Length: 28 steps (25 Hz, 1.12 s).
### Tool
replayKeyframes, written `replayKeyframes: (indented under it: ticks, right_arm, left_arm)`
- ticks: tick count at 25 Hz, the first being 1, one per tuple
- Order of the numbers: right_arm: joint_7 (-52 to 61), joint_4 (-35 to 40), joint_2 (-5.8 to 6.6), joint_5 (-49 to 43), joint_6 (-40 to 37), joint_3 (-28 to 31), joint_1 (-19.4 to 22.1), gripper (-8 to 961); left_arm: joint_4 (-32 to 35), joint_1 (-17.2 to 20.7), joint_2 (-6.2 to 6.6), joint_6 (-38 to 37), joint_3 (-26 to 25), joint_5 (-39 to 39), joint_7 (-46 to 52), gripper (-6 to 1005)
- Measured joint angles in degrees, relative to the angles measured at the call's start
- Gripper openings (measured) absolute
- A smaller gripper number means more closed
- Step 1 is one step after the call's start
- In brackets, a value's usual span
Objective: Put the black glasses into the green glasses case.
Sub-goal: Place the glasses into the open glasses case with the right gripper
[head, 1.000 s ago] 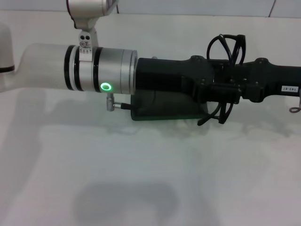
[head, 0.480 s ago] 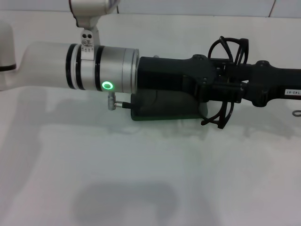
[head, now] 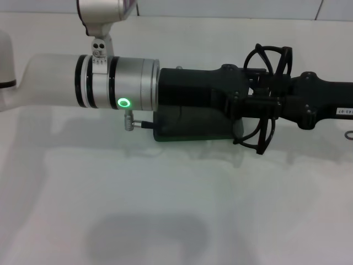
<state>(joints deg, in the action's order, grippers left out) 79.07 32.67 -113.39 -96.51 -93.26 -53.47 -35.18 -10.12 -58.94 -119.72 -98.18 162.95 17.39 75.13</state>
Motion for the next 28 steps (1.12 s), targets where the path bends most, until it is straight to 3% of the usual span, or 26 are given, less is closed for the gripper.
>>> replayKeyframes:
  ticks: [4,10,13,18,22,28]
  right_arm:
    - [-2.84,0.82,-0.35,-0.13,0.57,-0.06,1.21,127]
    - [-10.51,3.71,-1.43,0.03,1.76,-0.01,2.8,132]
    - [-12.17,8.92,-2.26,-0.32,3.57,-2.41,3.65,134]
    - [-7.09,25.74,-2.22,-3.67,19.76,-20.51,6.5,138]
    - [2.27,41.03,-2.5,-17.05,34.59,-37.54,10.72,141]
    - [13.93,47.51,-2.7,-33.53,44.61,-52.65,10.89,146]
  left_arm:
    - [-0.3,1.01,0.41,-1.39,-0.04,0.74,-0.08,695]
    - [-0.66,8.13,3.9,-8.13,-0.04,8.11,-3.5,695]
    - [-2.34,12.24,4.68,-7.78,-0.08,13.11,-5.37,695]
    - [-8.51,17.83,3.66,-5.03,-0.04,22.21,-5.79,695]
    - [-9.29,19.67,4.14,-4.05,-0.01,23.72,-5.32,695]
    - [-9.38,20.32,4.17,-2.39,0.0,23.54,-5.23,695]
